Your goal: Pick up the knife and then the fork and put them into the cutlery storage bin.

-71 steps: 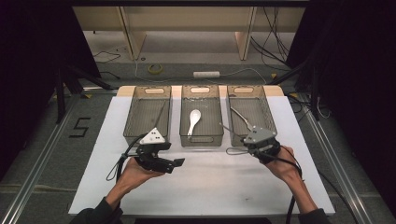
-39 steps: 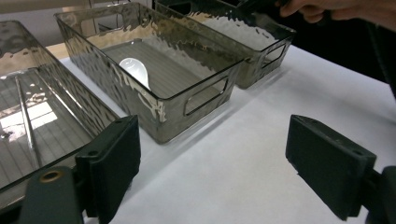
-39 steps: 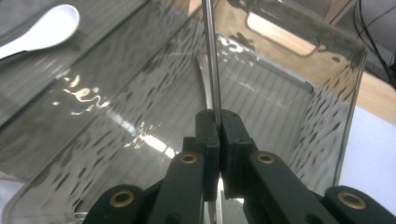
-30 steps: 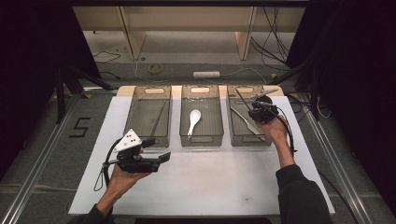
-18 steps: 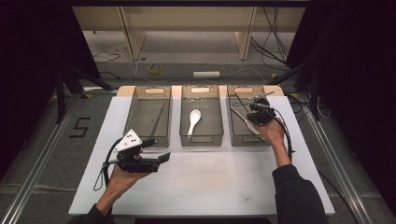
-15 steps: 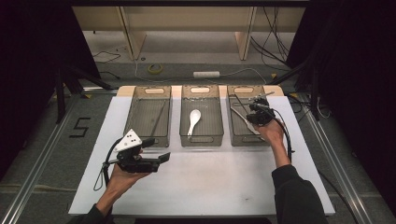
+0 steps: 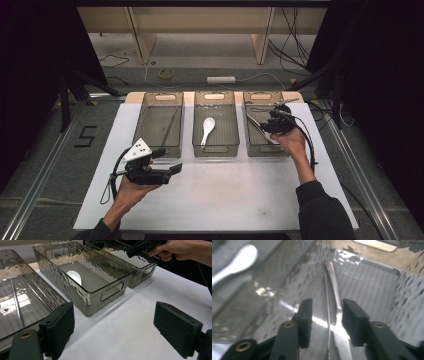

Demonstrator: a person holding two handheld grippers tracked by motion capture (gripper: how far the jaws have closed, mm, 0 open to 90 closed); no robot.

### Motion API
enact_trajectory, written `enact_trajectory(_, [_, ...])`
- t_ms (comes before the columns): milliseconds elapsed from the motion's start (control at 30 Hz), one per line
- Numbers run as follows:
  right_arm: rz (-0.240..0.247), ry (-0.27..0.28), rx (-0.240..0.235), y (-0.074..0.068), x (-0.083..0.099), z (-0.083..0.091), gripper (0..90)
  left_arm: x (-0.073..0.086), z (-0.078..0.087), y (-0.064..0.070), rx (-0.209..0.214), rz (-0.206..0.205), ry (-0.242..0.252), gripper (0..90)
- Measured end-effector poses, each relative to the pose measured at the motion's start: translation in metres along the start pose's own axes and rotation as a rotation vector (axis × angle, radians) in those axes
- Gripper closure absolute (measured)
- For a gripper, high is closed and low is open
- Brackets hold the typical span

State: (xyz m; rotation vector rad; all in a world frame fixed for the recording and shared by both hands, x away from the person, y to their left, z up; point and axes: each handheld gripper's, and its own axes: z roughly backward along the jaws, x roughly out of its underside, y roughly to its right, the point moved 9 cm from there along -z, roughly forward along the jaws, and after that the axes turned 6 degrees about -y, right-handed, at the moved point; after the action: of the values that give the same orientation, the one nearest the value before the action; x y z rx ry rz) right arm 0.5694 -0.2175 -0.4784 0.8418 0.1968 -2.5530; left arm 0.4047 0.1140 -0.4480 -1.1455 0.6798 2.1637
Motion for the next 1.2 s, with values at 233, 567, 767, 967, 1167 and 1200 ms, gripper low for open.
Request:
enact_trajectory(233, [-0.025, 0.094, -0.094, -0.016, 0.006, 0.024, 39.9, 0.0, 0.0, 0.0, 0.005, 0.007, 0.0, 16.9])
enact_trajectory(567, [-0.014, 0.273, -0.197, -0.058, 0.037, 0.075, 27.2, 0.0, 0.0, 0.0, 0.016, 0.016, -0.002, 16.9])
enact_trajectory(767, [0.003, 0.349, -0.232, -0.079, 0.06, 0.097, 26.1, 0.001, -0.001, 0.002, 0.023, 0.02, -0.009, 16.8])
enact_trajectory(967, [0.024, 0.382, -0.262, -0.093, 0.078, 0.107, 24.7, 0.001, -0.001, 0.003, 0.034, 0.02, -0.007, 16.8])
enact_trajectory(1167, [0.03, 0.394, -0.276, -0.102, 0.097, 0.108, 23.0, 0.001, 0.0, 0.005, 0.047, 0.019, -0.009, 16.9])
enact_trajectory(1200, [0.033, 0.391, -0.276, -0.103, 0.099, 0.108, 22.2, 0.001, 0.0, 0.006, 0.049, 0.018, -0.008, 16.9])
